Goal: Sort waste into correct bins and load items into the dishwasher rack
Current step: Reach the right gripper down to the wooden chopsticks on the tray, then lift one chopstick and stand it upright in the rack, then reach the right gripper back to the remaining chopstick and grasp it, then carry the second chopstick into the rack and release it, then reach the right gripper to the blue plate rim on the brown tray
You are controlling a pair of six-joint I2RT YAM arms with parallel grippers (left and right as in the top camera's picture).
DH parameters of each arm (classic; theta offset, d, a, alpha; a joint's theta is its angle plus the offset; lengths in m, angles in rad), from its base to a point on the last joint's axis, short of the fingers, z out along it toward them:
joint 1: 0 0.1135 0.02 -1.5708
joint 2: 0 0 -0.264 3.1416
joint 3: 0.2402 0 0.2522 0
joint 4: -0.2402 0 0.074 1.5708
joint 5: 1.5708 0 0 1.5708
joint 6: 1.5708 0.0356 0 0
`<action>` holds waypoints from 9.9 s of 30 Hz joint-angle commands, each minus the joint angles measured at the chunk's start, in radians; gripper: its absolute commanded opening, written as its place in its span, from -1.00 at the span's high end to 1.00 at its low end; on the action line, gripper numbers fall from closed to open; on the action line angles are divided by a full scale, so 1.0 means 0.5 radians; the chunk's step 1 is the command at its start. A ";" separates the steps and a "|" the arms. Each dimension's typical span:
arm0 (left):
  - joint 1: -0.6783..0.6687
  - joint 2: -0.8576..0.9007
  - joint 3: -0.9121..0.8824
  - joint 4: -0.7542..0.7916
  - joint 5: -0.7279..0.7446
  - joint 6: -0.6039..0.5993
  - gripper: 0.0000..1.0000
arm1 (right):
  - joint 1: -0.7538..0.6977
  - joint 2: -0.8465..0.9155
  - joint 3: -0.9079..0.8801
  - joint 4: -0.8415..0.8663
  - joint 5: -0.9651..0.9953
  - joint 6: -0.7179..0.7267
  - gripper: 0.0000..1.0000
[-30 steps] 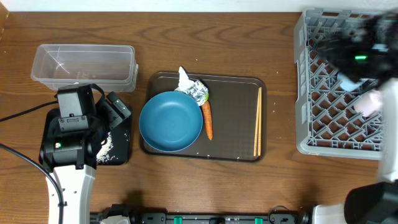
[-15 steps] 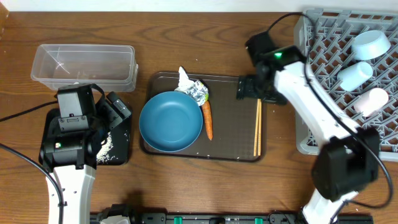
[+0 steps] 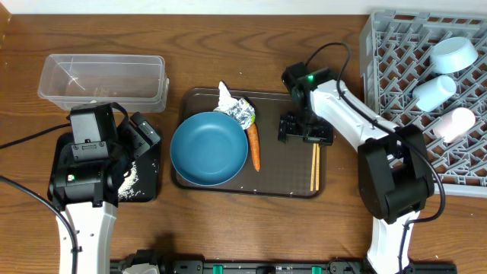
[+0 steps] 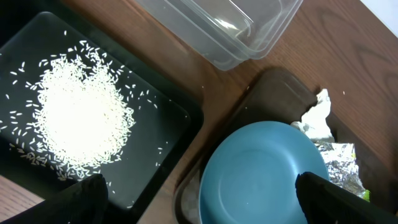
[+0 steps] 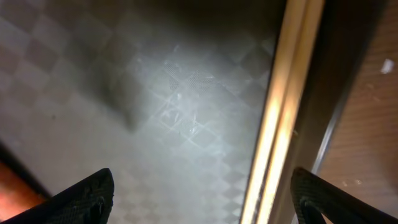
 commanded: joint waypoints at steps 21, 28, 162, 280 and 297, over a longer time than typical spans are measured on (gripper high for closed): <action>0.008 0.004 0.033 -0.005 -0.017 -0.003 -0.99 | 0.018 0.005 -0.280 0.307 -0.014 -0.103 -0.80; 0.008 0.004 0.033 -0.005 -0.017 -0.003 -0.99 | 0.018 0.005 -0.289 0.337 -0.016 -0.124 0.27; 0.008 0.004 0.033 -0.005 -0.017 -0.003 -0.99 | -0.089 -0.175 -0.549 0.630 -0.088 -0.256 -0.66; 0.008 0.004 0.033 -0.005 -0.017 -0.003 -0.99 | 0.119 -0.159 0.938 -0.076 0.013 -0.773 -0.99; 0.008 0.004 0.033 0.010 -0.218 0.008 -0.99 | -0.340 -0.159 0.938 -0.165 0.213 -0.767 -0.99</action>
